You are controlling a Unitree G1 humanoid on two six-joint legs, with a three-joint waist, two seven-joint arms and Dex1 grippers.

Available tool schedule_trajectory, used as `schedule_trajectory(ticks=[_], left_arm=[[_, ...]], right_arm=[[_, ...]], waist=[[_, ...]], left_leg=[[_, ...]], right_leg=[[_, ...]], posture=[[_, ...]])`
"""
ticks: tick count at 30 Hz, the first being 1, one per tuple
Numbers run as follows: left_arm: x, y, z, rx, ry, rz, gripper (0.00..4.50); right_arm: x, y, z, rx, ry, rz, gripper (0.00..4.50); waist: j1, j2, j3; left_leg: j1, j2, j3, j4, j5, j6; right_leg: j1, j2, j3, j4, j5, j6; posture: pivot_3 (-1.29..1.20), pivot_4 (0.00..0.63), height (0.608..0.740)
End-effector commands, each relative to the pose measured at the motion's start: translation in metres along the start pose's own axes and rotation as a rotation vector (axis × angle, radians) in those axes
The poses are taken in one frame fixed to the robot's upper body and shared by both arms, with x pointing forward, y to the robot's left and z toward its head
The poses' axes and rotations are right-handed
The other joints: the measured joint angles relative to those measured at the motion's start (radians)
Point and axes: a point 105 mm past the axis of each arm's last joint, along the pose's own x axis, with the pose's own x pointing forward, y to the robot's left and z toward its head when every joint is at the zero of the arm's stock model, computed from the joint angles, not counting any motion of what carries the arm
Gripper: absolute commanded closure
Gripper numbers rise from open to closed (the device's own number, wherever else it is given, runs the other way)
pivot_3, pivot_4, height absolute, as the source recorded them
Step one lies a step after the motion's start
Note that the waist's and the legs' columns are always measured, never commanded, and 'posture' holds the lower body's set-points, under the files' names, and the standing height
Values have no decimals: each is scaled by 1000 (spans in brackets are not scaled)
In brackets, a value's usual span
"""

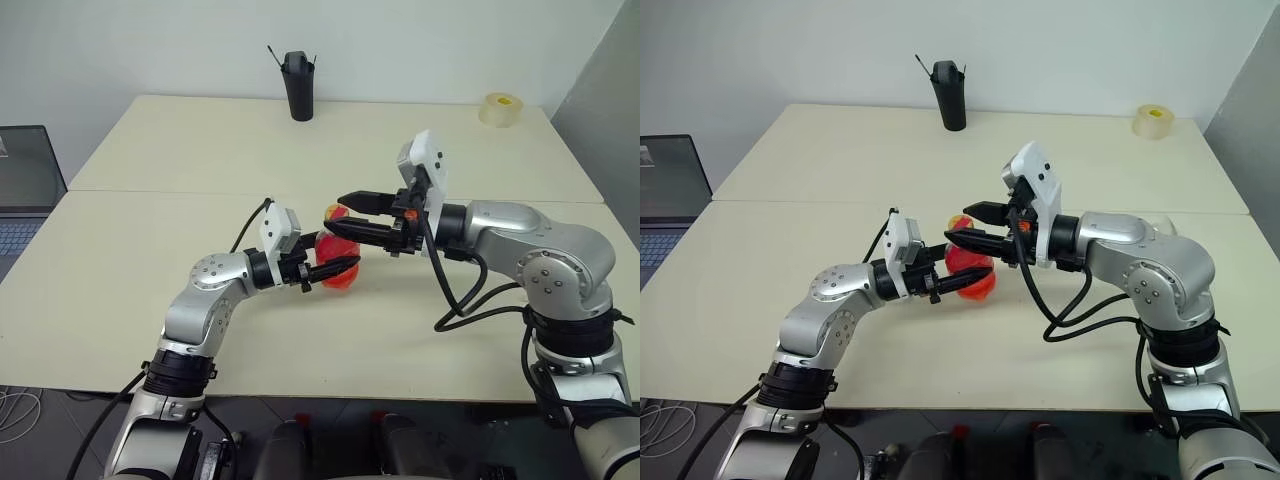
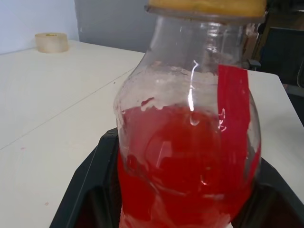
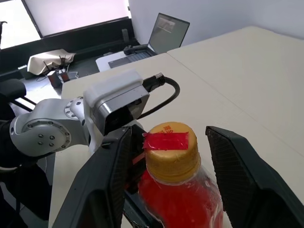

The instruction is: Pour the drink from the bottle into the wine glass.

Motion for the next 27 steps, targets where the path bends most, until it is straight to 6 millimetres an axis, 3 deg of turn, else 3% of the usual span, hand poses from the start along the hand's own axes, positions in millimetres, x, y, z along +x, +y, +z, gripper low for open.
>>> schedule_trajectory(ticks=[1, 3, 9, 11, 14, 15, 18, 21, 23, 27], left_arm=[[2, -3, 19, 75, -49, -15, 2183], [3, -3, 19, 75, -50, -15, 2183], [2, -4, 19, 74, -48, -14, 2184], [1, -4, 19, 74, -46, -14, 2229], [2, -4, 20, 66, -47, -18, 2298], [3, -4, 21, 62, -52, -29, 2325], [5, -4, 23, 56, -65, -44, 2419], [5, -7, 22, 63, -51, -67, 2535], [8, -8, 23, 63, -54, -74, 2578], [9, -5, 21, 59, -53, -72, 2614]], right_arm=[[0, 1, 5, -43, -12, -9, 1836], [1, 0, 5, -39, -16, -14, 1836], [2, 0, 8, -42, -34, -11, 3251], [2, 1, 10, -50, -41, 9, 3249], [-4, 22, 12, -137, -8, 258, 3250], [-9, 30, 10, -156, 25, 415, 3250], [-18, 21, -7, -247, 175, 679, 3250], [-12, 1, -11, -288, 231, 690, 3250], [-5, -17, -5, -290, 205, 562, 3250], [-19, -6, 27, -177, 0, 488, 3250]], waist=[[0, 0, 0], [0, 0, 0], [0, 0, 0], [0, 0, 0], [1, 0, 0], [1, 0, 0], [0, 2, 1], [-10, 2, 1], [-15, 2, 1], [-5, 2, 1]], left_leg=[[0, 0, 0, 0, 0, 0], [0, 0, 0, 0, 0, 0], [0, 0, 0, 0, 0, 0], [0, 0, 0, 0, 0, 0], [0, 0, 0, 0, 0, 0], [0, -1, 0, 0, 0, 0], [1, -1, 2, 0, 0, 0], [3, 0, 3, -1, 0, 0], [4, 1, 2, -1, 0, 0], [0, 1, 0, 0, 0, 0]], right_leg=[[0, 0, 0, 0, 0, 0], [0, 0, 0, 0, 0, 0], [0, 0, 0, 0, 0, 0], [0, 0, 0, 0, 0, 0], [0, 0, -1, 0, 0, 0], [0, 0, -1, -1, 0, 0], [0, 0, -1, -1, 0, 0], [1, 2, 0, -1, 0, 0], [1, 2, 1, 0, 0, 0], [0, -2, 0, 0, 0, 0]], posture=[[0, 150, 740], [0, 150, 740], [0, 150, 740], [0, 150, 740], [0, 150, 740], [0, 150, 740], [0, 150, 740], [0, 150, 740], [0, 150, 740], [0, 150, 740]])
